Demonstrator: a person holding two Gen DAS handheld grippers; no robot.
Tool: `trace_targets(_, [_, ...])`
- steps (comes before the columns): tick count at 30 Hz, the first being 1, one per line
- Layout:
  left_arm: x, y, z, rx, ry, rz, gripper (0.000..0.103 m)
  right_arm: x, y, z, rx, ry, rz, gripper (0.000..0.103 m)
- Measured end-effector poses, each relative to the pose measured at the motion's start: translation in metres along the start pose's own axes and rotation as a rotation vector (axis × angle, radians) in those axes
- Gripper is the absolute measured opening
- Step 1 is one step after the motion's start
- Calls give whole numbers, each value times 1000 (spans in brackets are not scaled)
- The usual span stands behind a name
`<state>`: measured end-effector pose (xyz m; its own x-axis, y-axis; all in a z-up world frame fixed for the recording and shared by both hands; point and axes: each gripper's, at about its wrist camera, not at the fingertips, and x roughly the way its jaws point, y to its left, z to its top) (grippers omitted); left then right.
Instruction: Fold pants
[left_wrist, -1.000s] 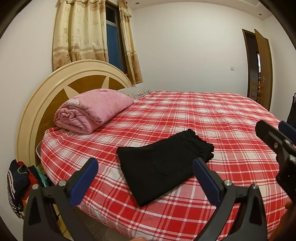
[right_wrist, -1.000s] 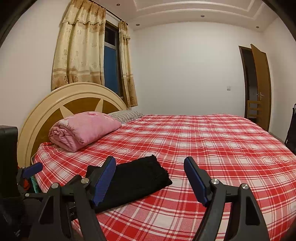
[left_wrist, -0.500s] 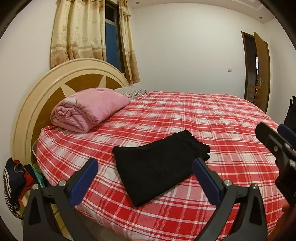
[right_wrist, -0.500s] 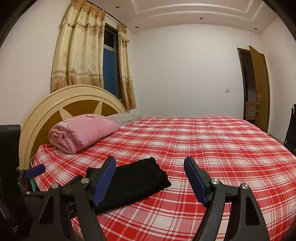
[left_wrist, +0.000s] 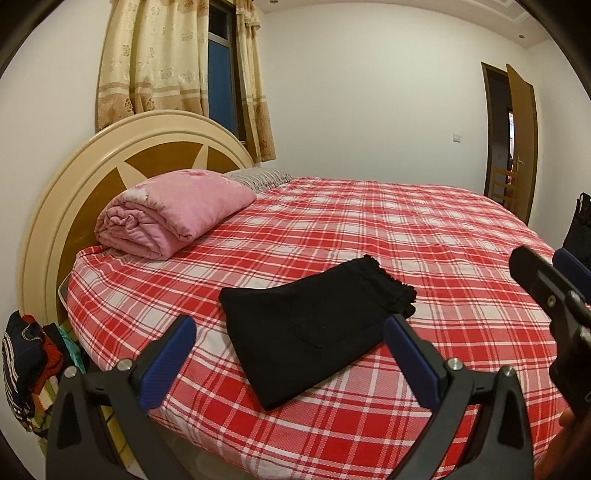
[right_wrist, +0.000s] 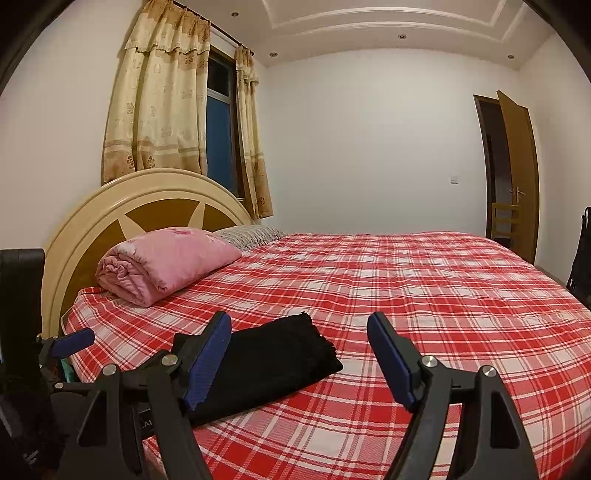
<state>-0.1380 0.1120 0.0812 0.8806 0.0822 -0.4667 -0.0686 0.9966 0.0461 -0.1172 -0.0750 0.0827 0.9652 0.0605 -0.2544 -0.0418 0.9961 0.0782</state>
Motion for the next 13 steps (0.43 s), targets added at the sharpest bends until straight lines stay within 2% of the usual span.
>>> trace_targets(13, [1, -3, 1, 7, 6, 7, 103, 1, -1, 0, 8, 6, -3, 77])
